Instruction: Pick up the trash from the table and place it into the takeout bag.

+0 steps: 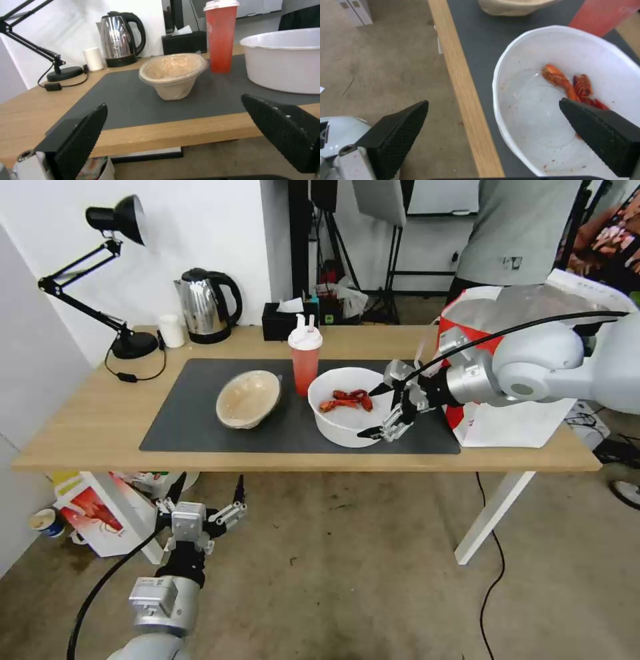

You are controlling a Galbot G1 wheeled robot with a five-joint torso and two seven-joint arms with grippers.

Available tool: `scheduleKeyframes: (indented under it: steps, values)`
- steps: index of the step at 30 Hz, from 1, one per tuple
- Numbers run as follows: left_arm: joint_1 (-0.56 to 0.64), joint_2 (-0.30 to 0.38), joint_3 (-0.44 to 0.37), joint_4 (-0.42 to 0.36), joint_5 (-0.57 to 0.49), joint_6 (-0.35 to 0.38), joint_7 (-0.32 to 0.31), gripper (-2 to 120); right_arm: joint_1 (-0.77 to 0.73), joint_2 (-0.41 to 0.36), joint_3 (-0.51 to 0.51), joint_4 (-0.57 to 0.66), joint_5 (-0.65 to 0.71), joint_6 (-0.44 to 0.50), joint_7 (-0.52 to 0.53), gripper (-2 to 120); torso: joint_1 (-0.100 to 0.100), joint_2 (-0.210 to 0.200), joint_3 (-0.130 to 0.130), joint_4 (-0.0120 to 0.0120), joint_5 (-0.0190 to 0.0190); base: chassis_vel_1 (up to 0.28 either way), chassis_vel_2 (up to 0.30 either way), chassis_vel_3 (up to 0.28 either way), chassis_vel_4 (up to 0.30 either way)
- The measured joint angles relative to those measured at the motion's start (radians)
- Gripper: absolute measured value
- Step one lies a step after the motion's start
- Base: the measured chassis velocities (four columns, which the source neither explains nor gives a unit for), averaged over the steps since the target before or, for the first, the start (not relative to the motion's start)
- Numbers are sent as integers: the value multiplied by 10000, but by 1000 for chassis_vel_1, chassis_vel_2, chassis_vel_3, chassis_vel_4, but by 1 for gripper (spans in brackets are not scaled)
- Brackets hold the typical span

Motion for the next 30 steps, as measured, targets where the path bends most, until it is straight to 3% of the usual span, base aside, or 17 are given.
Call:
scheduleKeyframes:
  steps: [30]
  values:
    - [0, 0, 0, 0, 0, 0, 0, 100, -974, -859, 197, -1418, -282, -212, -714, 100, 0, 0, 0, 0, -2, 0, 0, 0, 0]
